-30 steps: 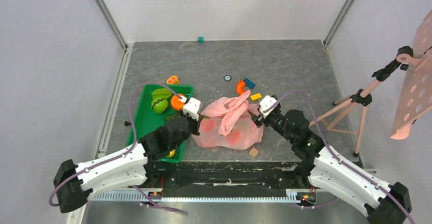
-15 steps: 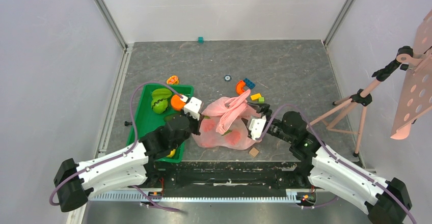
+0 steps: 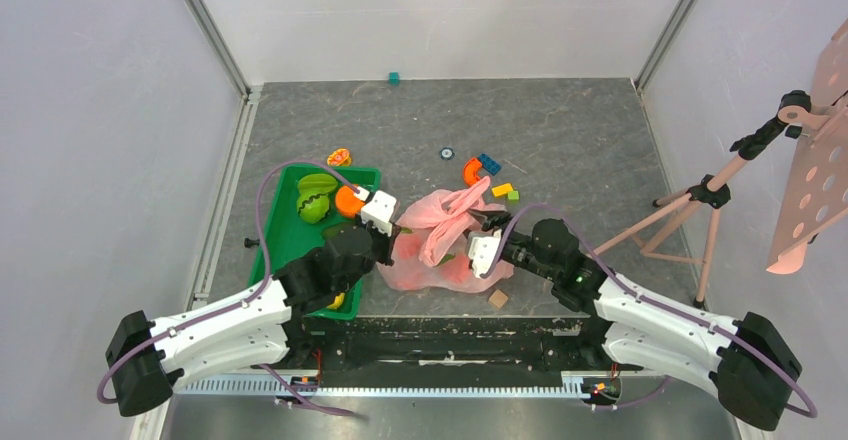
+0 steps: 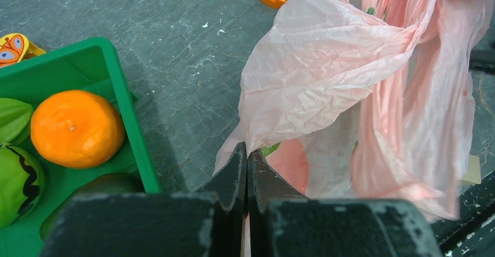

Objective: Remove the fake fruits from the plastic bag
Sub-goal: Untie the plastic bag at the center of the board.

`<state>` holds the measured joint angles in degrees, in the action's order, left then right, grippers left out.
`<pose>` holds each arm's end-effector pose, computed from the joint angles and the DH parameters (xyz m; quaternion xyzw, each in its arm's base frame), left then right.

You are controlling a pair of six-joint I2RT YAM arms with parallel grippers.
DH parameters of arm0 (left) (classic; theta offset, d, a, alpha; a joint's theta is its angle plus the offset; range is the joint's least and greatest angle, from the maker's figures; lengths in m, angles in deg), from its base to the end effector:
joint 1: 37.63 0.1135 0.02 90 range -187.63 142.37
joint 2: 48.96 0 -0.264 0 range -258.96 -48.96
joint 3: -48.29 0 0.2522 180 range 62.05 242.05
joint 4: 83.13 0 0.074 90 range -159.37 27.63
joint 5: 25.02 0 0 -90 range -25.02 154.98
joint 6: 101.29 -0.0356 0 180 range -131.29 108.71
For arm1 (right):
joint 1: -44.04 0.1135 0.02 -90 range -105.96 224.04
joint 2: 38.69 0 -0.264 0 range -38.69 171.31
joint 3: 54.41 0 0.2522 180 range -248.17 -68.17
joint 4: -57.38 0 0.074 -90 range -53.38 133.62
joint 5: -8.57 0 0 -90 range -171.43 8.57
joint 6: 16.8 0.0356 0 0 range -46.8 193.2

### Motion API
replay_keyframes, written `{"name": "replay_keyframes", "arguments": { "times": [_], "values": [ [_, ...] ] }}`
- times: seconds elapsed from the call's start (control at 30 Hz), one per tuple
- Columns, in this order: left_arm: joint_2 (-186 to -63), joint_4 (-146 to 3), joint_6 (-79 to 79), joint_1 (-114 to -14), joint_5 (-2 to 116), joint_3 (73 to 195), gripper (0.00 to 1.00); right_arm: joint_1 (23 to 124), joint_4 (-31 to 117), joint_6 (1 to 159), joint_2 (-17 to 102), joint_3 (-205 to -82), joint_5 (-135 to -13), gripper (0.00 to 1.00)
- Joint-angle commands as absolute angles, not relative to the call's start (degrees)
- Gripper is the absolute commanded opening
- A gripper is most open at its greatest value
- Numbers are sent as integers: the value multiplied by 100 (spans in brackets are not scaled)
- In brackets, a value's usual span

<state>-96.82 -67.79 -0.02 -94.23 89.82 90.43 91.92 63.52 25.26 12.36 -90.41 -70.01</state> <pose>0.1187 -0.1529 0.2459 0.1979 0.7899 -0.1615 0.5576 0.1324 0.1569 0.2365 -0.6045 0.4588 0.0753 0.6469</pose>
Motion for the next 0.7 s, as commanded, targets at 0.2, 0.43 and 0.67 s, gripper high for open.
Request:
{"name": "replay_keyframes", "arguments": {
  "times": [0.2, 0.43, 0.67],
  "values": [
    [-9500, -6685, -14, -9397, 8906, 9396, 5, 9229, 7385, 3691, 1280, -9073, -7922, 0],
    [-9464, -6406, -175, -9396, 8808, 9743, 86, 9231, 7792, 5651, 1020, -8936, -8012, 0],
    [-9477, -6558, -582, -9393, 7894, 10092, 100, 9233, 8255, 7427, 767, -8791, -8044, 0]
  ]
}}
